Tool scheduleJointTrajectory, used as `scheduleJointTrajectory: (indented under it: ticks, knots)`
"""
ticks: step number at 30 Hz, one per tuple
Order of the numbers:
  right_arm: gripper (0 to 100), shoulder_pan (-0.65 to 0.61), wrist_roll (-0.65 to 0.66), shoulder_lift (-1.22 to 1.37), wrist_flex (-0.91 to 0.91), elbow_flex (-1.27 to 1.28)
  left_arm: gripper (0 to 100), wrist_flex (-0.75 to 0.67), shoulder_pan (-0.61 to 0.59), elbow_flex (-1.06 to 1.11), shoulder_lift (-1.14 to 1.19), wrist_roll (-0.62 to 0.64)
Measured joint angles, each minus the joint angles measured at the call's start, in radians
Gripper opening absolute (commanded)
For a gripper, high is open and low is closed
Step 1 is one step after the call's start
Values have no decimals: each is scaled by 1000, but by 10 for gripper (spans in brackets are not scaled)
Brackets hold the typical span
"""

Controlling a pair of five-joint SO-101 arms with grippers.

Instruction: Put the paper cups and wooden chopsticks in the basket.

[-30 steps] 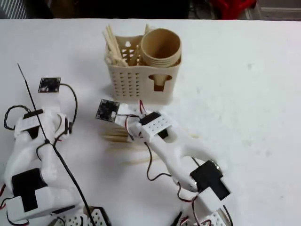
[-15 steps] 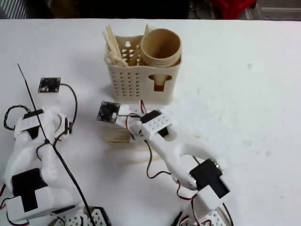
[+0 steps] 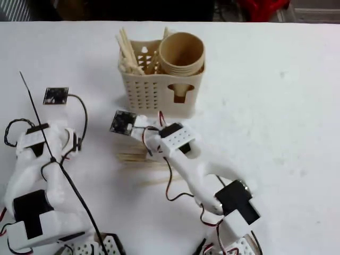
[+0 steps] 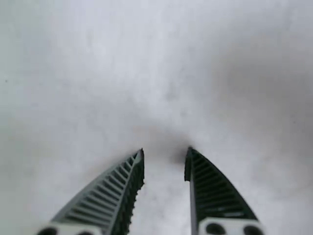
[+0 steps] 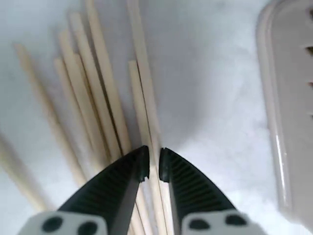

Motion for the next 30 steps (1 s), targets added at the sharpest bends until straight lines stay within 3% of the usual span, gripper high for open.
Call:
scheduleJointTrajectory:
  ticks: [7, 14, 17, 21, 30]
  knots:
    - [25, 20, -34, -43, 9, 17, 151, 0, 0, 0, 0, 0]
    - [192, 21, -31, -12, 2, 29, 151, 0, 0, 0, 0, 0]
    - [144, 25, -28, 17, 2, 6, 151, 0, 0, 0, 0, 0]
    - [7, 25, -26, 29, 11, -8, 151, 0, 0, 0, 0, 0]
    - [16, 26, -23, 18, 9, -14, 151, 0, 0, 0, 0, 0]
